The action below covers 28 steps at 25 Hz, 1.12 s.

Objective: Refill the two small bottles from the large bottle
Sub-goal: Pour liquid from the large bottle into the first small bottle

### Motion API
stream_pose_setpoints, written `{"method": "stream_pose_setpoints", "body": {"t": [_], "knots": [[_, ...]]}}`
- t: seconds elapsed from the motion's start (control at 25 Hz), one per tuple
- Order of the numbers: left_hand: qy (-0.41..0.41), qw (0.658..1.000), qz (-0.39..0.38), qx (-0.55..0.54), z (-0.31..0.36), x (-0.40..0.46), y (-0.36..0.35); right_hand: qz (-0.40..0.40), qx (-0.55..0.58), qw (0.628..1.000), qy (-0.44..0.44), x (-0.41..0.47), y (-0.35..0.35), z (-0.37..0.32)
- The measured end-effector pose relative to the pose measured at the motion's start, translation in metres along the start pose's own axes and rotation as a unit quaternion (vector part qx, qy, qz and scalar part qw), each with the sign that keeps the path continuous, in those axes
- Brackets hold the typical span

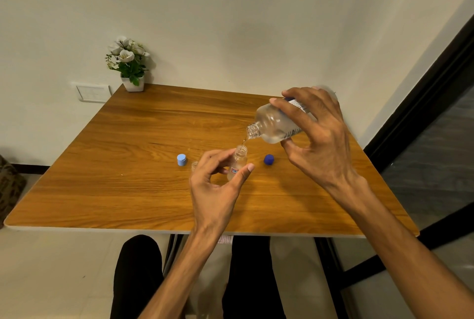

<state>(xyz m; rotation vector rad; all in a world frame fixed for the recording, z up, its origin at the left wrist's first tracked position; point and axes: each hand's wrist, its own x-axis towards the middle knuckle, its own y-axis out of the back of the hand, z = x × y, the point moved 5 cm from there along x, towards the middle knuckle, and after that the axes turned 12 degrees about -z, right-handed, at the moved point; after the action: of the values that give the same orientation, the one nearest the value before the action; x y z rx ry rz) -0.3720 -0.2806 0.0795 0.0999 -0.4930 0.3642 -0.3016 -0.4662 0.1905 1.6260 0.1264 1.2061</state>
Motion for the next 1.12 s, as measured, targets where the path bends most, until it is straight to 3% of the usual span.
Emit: {"method": "stream_pose_setpoints", "body": {"t": [1.12], "knots": [[-0.001,1.000,-0.005,0.003,-0.0030,-0.0014,-0.0008,0.006,-0.001,1.000,0.007,-0.0007,0.0009,-0.0007]]}}
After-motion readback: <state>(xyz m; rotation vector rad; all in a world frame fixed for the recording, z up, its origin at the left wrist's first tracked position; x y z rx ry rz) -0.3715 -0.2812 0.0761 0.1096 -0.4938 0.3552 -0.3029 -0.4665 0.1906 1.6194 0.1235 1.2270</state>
